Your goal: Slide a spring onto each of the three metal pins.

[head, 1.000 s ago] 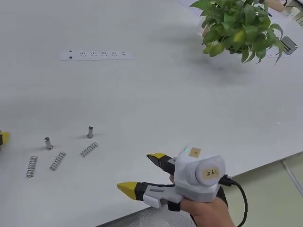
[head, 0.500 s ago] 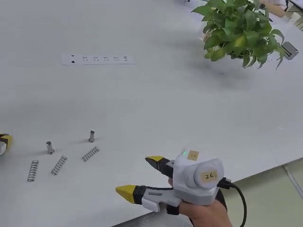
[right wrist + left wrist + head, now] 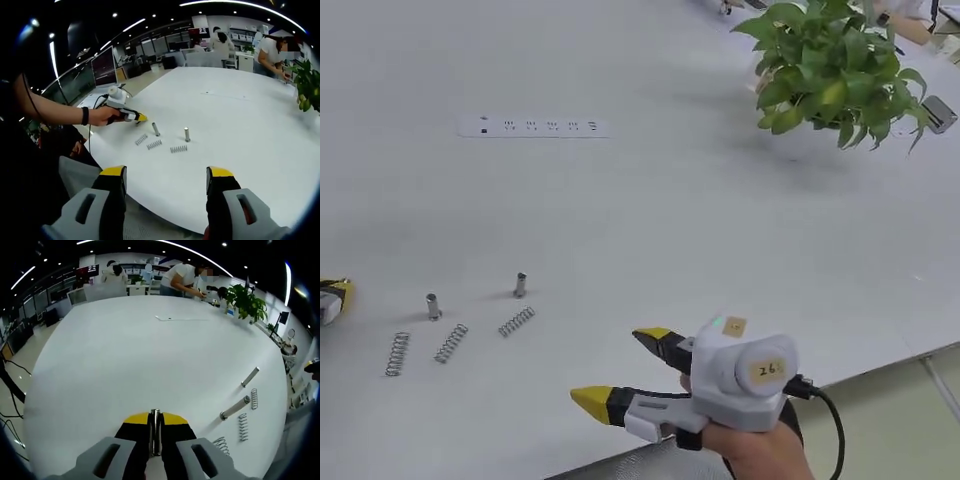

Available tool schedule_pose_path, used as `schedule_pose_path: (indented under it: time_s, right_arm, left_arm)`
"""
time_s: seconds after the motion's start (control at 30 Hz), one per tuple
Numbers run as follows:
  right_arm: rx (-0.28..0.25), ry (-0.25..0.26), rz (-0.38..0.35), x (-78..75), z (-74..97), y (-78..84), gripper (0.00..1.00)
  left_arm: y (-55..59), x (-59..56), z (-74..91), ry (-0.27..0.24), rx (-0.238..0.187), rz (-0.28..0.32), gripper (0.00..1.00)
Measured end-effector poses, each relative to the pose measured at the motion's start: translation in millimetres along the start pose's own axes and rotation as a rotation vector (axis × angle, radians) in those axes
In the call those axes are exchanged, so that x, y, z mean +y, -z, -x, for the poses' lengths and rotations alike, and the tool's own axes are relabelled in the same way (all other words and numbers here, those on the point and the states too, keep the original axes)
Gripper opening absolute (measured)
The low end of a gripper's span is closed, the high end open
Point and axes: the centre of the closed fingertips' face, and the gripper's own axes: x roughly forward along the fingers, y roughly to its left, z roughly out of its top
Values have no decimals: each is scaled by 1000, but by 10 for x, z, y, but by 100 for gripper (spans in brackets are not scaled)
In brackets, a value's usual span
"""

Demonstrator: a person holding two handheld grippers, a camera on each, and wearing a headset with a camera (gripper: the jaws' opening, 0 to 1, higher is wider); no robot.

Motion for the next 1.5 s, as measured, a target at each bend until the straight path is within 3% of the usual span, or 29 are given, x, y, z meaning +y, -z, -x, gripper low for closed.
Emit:
schedule_pose_path:
  time_s: [0.2, 0.47, 0.93, 1.5]
  right_arm:
    - [-6, -4, 2, 19, -7, -4, 63]
    - [-13, -17, 10, 72, -31, -6, 63]
    - [-24, -9, 5, 74, 14, 22, 63]
    - [-28, -13, 5, 101, 19, 45, 63]
  left_arm:
    - [-83, -17, 133, -6, -40, 5, 0]
    - [-62, 1, 235, -15, -55, -2, 0]
    - [-13, -2, 333, -15, -54, -14, 0]
    - [62, -148, 423, 3, -43, -56, 0]
